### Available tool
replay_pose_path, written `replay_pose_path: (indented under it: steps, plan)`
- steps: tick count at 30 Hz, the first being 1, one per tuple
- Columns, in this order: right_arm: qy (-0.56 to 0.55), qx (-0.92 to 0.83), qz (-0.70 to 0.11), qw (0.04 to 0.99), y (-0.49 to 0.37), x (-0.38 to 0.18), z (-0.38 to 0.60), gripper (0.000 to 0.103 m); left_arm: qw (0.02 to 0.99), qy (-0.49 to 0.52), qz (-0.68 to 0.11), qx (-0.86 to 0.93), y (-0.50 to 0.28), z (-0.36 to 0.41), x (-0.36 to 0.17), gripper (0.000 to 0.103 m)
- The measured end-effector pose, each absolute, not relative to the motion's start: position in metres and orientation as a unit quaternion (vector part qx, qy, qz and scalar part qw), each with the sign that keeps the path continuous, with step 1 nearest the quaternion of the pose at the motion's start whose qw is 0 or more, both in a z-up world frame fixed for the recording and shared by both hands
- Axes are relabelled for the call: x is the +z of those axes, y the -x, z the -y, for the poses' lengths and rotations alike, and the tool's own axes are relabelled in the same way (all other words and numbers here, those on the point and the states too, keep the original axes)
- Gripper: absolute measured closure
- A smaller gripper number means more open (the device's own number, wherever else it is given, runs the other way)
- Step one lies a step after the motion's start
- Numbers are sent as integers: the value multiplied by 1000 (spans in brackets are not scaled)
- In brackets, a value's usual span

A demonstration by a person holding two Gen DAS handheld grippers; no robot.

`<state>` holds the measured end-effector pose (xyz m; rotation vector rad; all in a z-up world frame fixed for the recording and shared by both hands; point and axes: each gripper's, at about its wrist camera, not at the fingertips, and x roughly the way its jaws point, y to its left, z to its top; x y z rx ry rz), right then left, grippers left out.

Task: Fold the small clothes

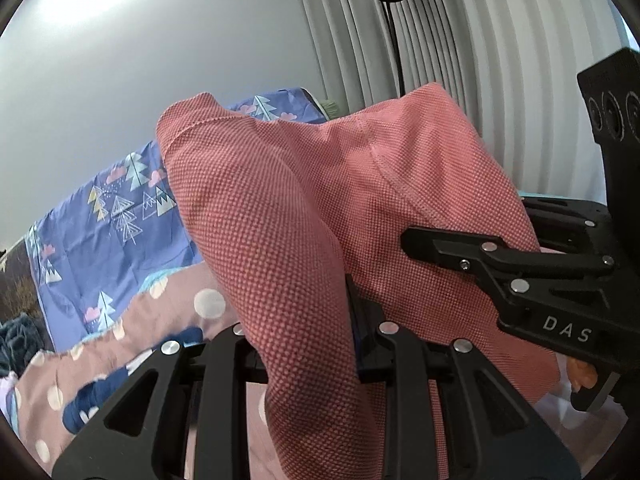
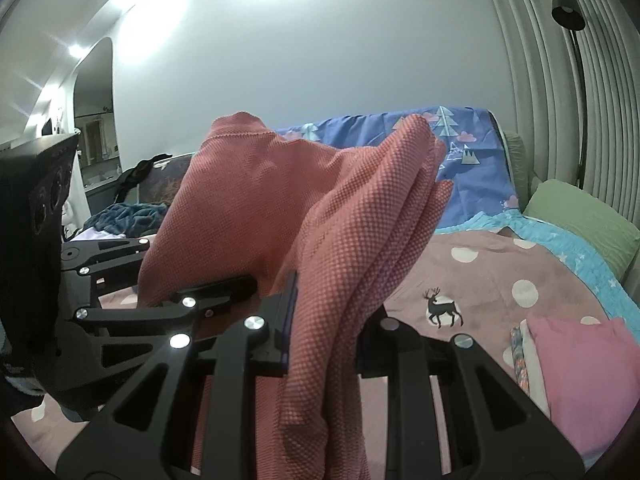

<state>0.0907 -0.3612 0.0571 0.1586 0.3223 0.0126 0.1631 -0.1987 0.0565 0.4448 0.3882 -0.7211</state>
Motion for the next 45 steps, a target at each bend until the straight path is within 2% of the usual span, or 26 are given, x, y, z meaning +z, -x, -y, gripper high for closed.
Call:
replay_pose_path:
  steps: [15, 26, 35, 38, 42, 43, 45]
  plan:
    - [-57, -36, -181, 981, -182, 27, 392, 81, 900, -277, -173, -290, -229, 259, 18, 76]
    - [-92, -63, -186, 976, -223, -11, 418, 81, 894, -319, -168, -267, -260, 288, -13, 76]
    - [-67, -63, -211, 973, -252, -40, 415, 81, 894, -313, -193, -255, -292, 289, -48, 71]
    - [-74, -54, -225, 970, -260, -52, 418, 81, 893, -310, -207, -252, -300, 285, -59, 66]
    - [-95, -65, -248, 962, -267, -67, 427, 78, 891, -312, -231, -234, -308, 278, -78, 50]
    - [-100, -72, -248, 961, -266, -69, 428, 75, 892, -314, -232, -226, -309, 275, -82, 49]
    - [-111, -94, -243, 959, -262, -71, 434, 61, 894, -319, -226, -217, -307, 269, -86, 45]
